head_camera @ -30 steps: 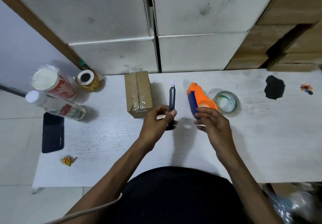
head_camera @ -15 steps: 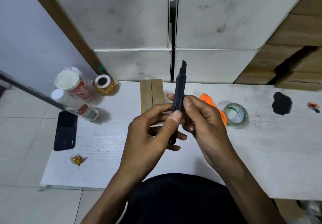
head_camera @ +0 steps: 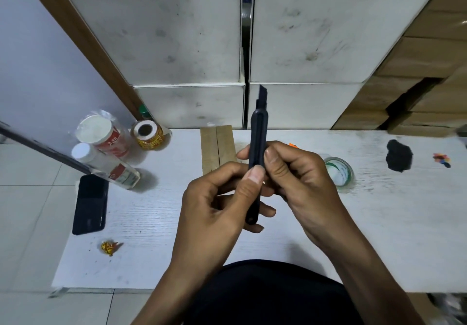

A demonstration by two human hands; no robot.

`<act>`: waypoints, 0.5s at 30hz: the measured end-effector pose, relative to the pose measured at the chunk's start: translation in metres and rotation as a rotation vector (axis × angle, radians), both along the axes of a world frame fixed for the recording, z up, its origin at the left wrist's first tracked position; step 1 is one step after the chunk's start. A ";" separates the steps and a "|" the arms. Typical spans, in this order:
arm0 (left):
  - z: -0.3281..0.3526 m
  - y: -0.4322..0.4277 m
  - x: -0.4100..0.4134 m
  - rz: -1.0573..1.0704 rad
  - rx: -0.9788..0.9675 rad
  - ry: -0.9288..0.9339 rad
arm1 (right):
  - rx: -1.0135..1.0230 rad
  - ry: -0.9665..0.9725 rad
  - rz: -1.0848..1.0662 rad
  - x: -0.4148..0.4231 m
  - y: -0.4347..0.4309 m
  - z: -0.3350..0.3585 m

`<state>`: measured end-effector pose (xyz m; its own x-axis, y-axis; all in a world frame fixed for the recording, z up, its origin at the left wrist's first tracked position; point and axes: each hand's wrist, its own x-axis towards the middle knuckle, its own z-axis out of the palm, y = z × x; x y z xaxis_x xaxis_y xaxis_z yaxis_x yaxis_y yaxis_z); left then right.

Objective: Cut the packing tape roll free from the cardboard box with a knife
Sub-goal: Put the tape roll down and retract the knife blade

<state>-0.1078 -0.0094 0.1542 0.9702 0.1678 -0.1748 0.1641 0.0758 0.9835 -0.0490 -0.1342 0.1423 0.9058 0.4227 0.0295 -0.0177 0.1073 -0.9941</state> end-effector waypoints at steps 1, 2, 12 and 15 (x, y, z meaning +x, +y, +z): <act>-0.001 0.000 0.001 -0.005 -0.005 0.001 | -0.009 0.001 -0.005 0.000 0.000 0.000; -0.002 0.001 0.001 -0.011 -0.011 0.000 | -0.010 0.005 -0.011 0.001 0.000 -0.001; -0.010 0.003 0.001 -0.098 -0.018 -0.023 | -0.030 0.024 -0.014 0.005 -0.002 -0.004; -0.011 0.004 0.002 -0.105 -0.023 -0.018 | -0.050 0.021 -0.019 0.006 -0.002 -0.006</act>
